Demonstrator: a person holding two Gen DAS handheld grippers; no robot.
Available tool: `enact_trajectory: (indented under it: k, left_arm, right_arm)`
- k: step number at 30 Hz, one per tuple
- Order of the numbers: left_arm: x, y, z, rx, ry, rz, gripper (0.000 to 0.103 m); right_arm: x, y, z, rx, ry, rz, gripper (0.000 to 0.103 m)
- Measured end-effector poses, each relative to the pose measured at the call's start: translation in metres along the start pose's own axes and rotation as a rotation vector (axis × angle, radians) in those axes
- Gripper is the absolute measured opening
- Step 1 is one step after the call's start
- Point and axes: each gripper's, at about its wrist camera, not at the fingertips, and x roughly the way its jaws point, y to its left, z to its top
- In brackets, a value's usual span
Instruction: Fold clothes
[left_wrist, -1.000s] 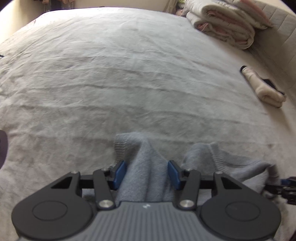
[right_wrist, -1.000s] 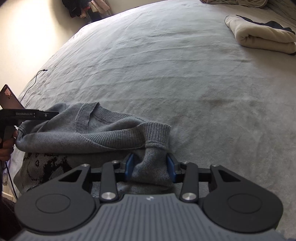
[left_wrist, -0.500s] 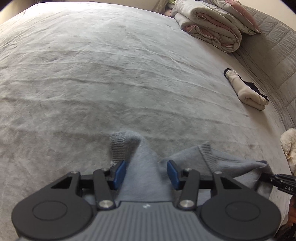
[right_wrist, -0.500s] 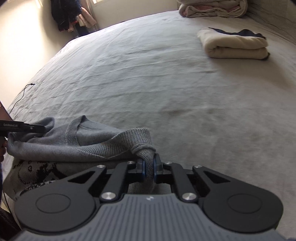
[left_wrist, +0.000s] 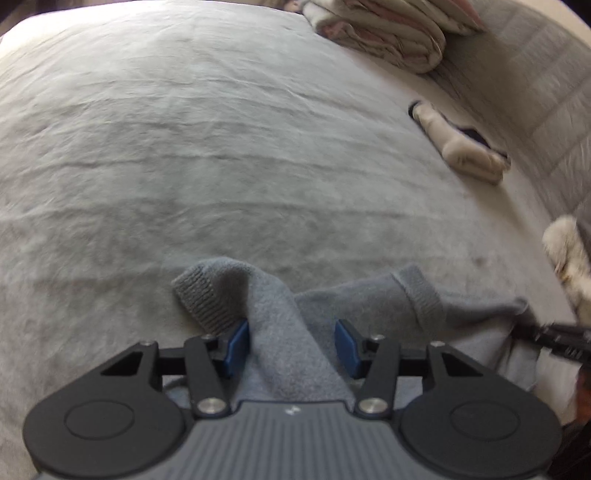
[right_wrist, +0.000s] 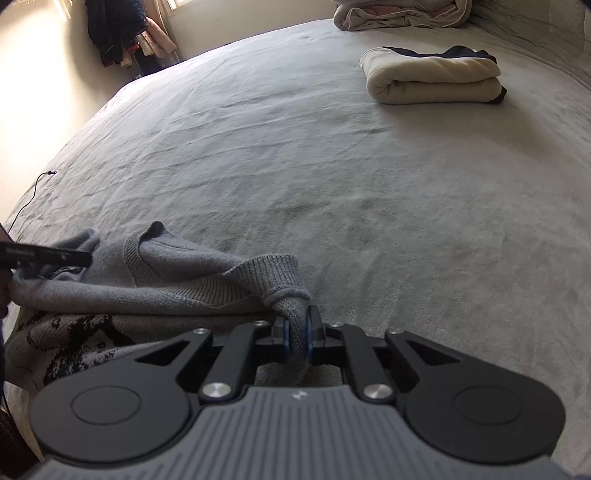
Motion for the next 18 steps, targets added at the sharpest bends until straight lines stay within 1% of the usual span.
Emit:
enact_trajectory:
  k: [2,4,6,7,8,9,12,14,18]
  left_arm:
    - [0.002,-0.008,-0.004,0.041,-0.015,0.035,0.052]
    - [0.001,-0.016,-0.007,0.077,-0.028,0.070,0.044]
    - [0.000,-0.019,-0.010,0.073,-0.045,0.095,0.030]
    - [0.000,-0.020,-0.011,0.067,-0.054,0.106,0.026]
    - [-0.001,-0.021,-0.012,0.060,-0.063,0.118,0.020]
    - [-0.001,-0.022,-0.013,0.053,-0.073,0.129,0.016]
    - [-0.005,-0.024,-0.012,0.025,-0.104,0.155,0.012]
    - [-0.010,-0.024,-0.009,-0.002,-0.129,0.161,0.011]
    - [-0.022,-0.016,0.002,-0.063,-0.212,0.157,0.011]
  right_arm:
    - [0.001,-0.002,0.000,0.005,0.003,0.004,0.011]
    - [0.002,-0.002,0.000,0.001,0.005,0.002,0.012]
    - [0.003,0.001,0.000,-0.011,0.004,-0.006,0.012]
    - [0.003,0.003,0.000,-0.017,0.004,-0.011,0.012]
    - [0.003,0.004,0.001,-0.021,0.001,-0.016,0.012]
    - [0.004,0.006,0.001,-0.024,-0.001,-0.020,0.012]
    - [0.006,0.009,0.003,-0.009,-0.014,-0.033,0.012]
    - [0.007,0.010,0.005,0.005,-0.019,-0.044,0.011]
    - [0.010,0.016,0.021,-0.025,-0.036,-0.064,0.010]
